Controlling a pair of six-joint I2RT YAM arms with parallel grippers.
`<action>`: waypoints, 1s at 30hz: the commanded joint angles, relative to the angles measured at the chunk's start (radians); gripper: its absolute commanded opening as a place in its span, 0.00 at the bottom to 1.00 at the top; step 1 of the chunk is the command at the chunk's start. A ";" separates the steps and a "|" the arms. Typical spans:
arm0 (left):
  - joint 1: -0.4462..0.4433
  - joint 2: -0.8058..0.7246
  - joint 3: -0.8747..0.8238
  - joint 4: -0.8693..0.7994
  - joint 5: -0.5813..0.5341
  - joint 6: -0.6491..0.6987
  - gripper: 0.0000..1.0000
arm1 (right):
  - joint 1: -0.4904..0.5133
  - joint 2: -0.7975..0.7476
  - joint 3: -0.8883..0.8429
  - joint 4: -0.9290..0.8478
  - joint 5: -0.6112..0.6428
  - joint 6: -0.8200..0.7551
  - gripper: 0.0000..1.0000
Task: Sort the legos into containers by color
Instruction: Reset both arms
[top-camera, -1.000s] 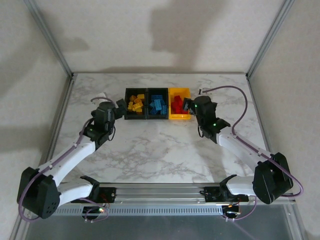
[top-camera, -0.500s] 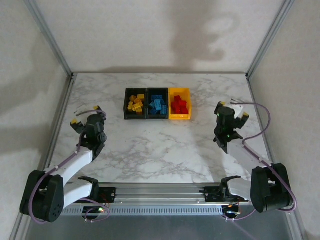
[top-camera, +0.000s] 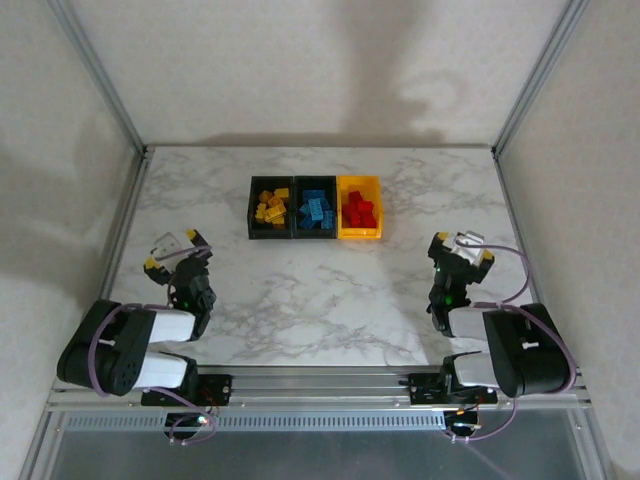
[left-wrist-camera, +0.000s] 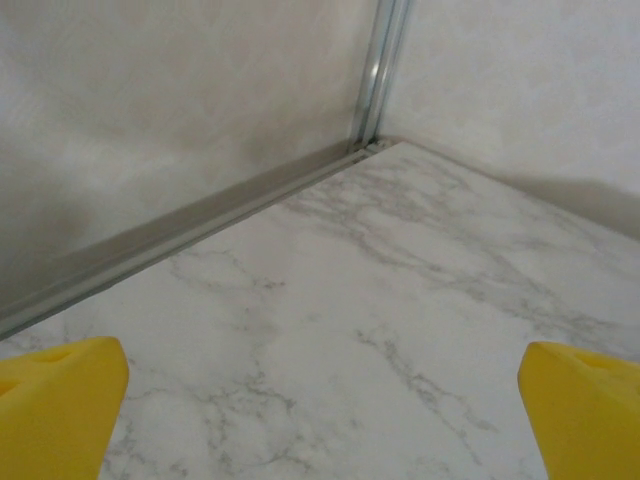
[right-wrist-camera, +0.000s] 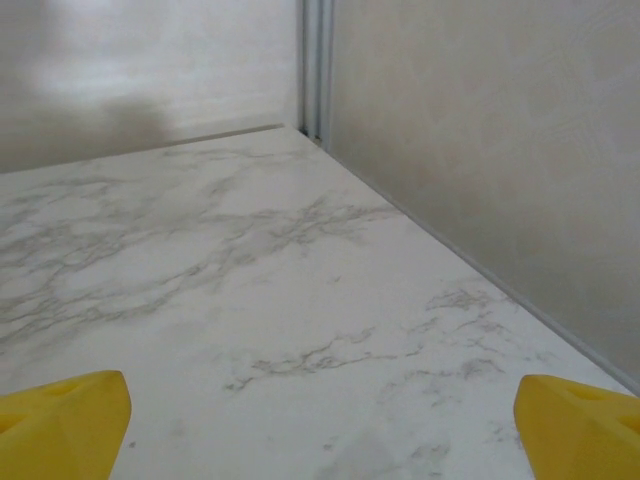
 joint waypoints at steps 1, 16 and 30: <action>0.007 0.061 -0.024 0.240 0.059 0.058 1.00 | -0.008 0.030 -0.017 0.226 -0.105 -0.076 0.99; 0.073 0.169 0.063 0.153 0.339 0.074 0.99 | -0.127 0.207 0.025 0.295 -0.353 -0.042 0.99; 0.073 0.171 0.061 0.162 0.337 0.075 0.99 | -0.145 0.207 0.031 0.281 -0.395 -0.035 0.99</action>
